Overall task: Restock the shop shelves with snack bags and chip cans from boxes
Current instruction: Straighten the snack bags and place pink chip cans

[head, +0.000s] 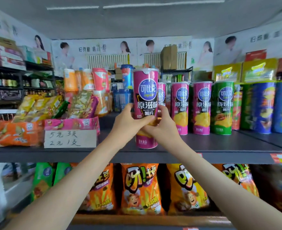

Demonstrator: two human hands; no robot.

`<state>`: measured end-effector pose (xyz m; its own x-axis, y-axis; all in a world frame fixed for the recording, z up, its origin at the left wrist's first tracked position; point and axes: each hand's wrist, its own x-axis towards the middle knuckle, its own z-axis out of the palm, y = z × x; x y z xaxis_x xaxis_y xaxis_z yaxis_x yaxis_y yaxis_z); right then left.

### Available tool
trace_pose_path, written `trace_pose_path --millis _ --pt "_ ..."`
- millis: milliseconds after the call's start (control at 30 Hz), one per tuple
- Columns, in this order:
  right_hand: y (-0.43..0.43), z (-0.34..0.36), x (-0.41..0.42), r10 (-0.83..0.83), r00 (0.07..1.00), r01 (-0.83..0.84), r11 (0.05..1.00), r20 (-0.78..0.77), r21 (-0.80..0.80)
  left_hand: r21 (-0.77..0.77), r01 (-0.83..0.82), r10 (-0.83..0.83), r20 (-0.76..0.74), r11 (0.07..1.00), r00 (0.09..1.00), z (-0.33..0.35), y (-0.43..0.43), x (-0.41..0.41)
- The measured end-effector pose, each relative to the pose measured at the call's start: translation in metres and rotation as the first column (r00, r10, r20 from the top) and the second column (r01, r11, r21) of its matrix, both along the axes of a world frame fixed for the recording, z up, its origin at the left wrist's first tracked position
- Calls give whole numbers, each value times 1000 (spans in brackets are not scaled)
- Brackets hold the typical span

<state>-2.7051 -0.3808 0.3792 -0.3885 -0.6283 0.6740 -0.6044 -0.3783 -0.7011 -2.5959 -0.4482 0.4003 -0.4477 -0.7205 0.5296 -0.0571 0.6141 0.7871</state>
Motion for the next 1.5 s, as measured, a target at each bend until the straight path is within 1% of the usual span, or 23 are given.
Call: trace_pose_path --millis 100,200,300,367,433,567,633,700,767,800,867,933,1133,1233,1300,1500 --pt "-22 2 -8 -36 999 36 998 -8 57 59 42 -43 1 997 999 4 -24 -10" --pt "-41 5 -17 -36 998 41 993 -42 115 122 72 -66 -47 990 997 3 -48 -17" --pt "-57 10 -27 -15 995 33 984 -102 176 169 69 -50 -110 983 993 4 -74 -20" --pt "-65 14 -35 -67 987 94 977 -143 189 224 59 -27 -143 973 989 2 -92 -22" --pt "-71 17 -43 -145 969 179 970 -200 164 268 41 0 -153 962 988 -2 -108 -26" --pt "-78 17 -61 -320 904 345 938 -282 41 311 53 0 -169 949 986 -11 -127 -36" --pt "-80 15 -67 -384 872 402 916 -303 -3 302 67 -21 -154 951 988 -12 -131 -41" --pt "-82 12 -73 -450 833 453 889 -323 -69 284 63 -33 -108 957 994 -11 -133 -45" --pt "-83 9 -79 -513 793 509 854 -327 -105 232 3 -3 -1 973 1000 -12 -132 -48" --pt "-84 8 -82 -526 788 524 846 -320 -102 183 -54 40 80 982 996 -12 -132 -49" --pt "-85 5 -85 -516 800 520 851 -306 -76 72 -156 135 230 985 964 -14 -132 -50" --pt "-87 3 -88 -488 820 500 865 -300 -42 31 -159 145 269 987 952 -14 -131 -49" --pt "-90 -1 -90 -357 909 378 924 -216 65 83 -59 43 180 995 983 -16 -134 -47" --pt "-88 -2 -92 -335 925 350 934 -177 65 88 -42 29 139 995 990 -16 -134 -45" --pt "-86 -2 -93 -319 934 334 940 -163 71 102 -2 -10 115 995 993 -15 -131 -44" --pt "-85 -3 -97 -295 936 317 943 -191 97 151 70 -83 82 986 993 -9 -120 -50"
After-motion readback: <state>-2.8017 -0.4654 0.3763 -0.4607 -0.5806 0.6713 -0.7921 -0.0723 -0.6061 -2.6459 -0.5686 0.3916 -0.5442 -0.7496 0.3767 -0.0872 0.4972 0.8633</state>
